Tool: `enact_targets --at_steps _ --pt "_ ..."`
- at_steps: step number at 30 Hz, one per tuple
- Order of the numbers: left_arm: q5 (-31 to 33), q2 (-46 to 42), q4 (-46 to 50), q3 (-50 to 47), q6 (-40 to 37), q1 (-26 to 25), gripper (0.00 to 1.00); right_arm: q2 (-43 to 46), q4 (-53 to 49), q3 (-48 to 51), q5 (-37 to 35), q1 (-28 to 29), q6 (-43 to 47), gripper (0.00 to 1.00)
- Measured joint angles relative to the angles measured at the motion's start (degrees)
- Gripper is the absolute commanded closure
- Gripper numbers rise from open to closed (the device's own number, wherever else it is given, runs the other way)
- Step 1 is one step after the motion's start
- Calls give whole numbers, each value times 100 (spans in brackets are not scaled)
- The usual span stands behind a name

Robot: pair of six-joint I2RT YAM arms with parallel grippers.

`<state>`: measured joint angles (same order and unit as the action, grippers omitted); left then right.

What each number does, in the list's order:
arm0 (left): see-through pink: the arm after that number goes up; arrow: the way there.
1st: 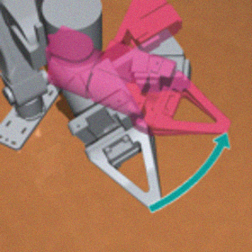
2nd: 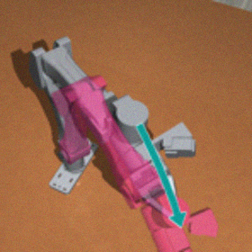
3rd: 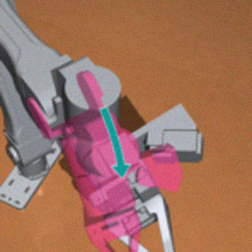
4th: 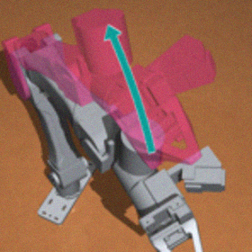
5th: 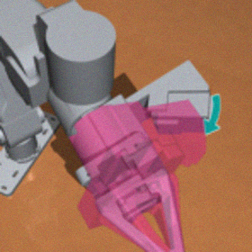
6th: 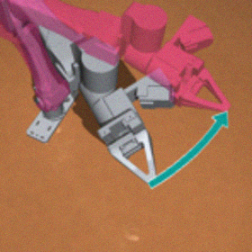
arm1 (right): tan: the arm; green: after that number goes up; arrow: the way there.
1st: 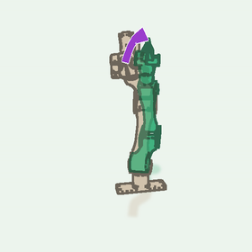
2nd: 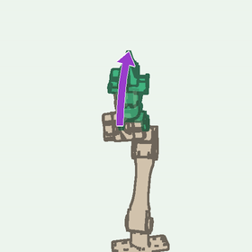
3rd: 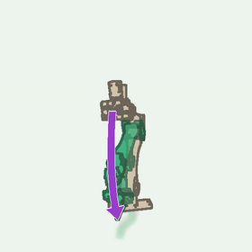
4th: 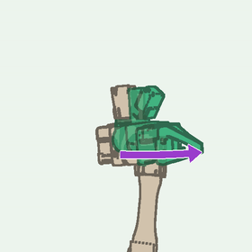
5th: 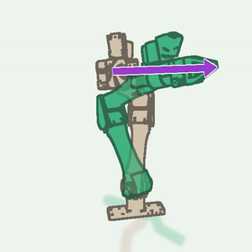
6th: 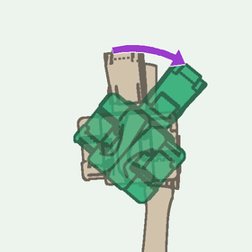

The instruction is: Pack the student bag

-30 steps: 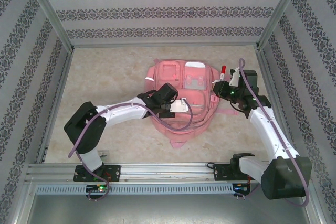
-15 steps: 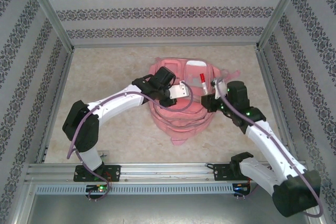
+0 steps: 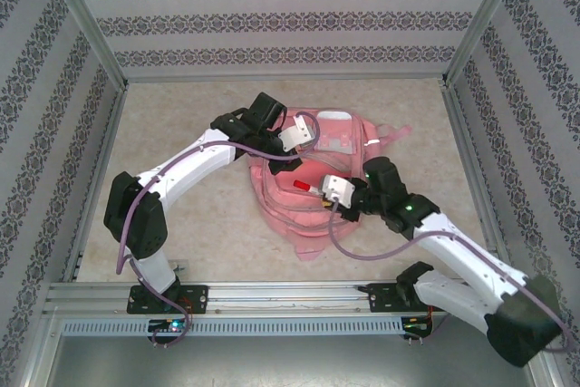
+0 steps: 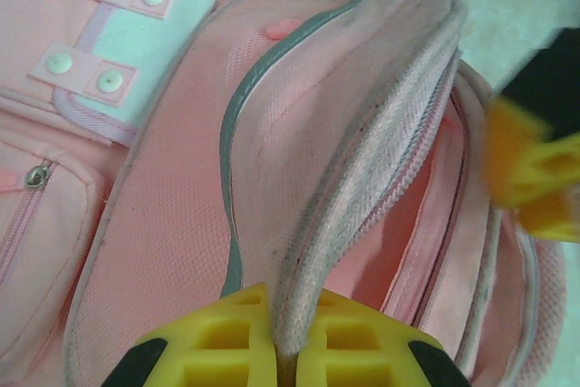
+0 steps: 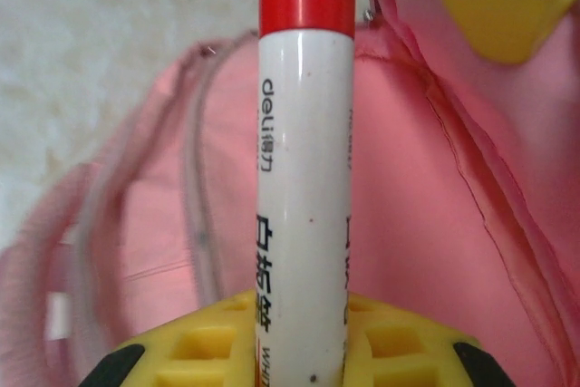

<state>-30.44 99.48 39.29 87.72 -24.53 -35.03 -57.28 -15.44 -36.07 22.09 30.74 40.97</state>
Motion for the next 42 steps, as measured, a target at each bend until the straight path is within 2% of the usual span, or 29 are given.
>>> enact_targets --at_steps 5,9,10,14,18,24,30,32,36,42 --pt "-179 2 345 149 -79 0 100 -855 247 -415 -1200 227 470 82" --pt "-205 2 411 201 -131 2 100 -1215 597 -468 -2144 437 774 59" --pt "-208 2 411 203 -133 17 100 -1268 673 -468 -2332 487 848 55" --pt "-258 2 407 229 -129 57 100 -1399 938 -470 -2752 581 946 47" --pt "-326 15 404 278 -111 66 100 -1283 992 -450 -2802 592 800 48" --pt "-476 15 400 280 -90 66 100 -260 999 -59 -2535 612 361 48" --pt "-422 15 273 138 -90 92 100 1130 949 448 -1261 535 105 45" --pt "-396 15 170 -13 -92 101 94 1388 903 566 -815 525 44 44" --pt "-356 15 -70 -328 -133 101 88 1670 887 780 -341 527 -55 42" --pt "-273 -2 -378 -813 -114 101 64 1991 868 905 33 485 -13 39"
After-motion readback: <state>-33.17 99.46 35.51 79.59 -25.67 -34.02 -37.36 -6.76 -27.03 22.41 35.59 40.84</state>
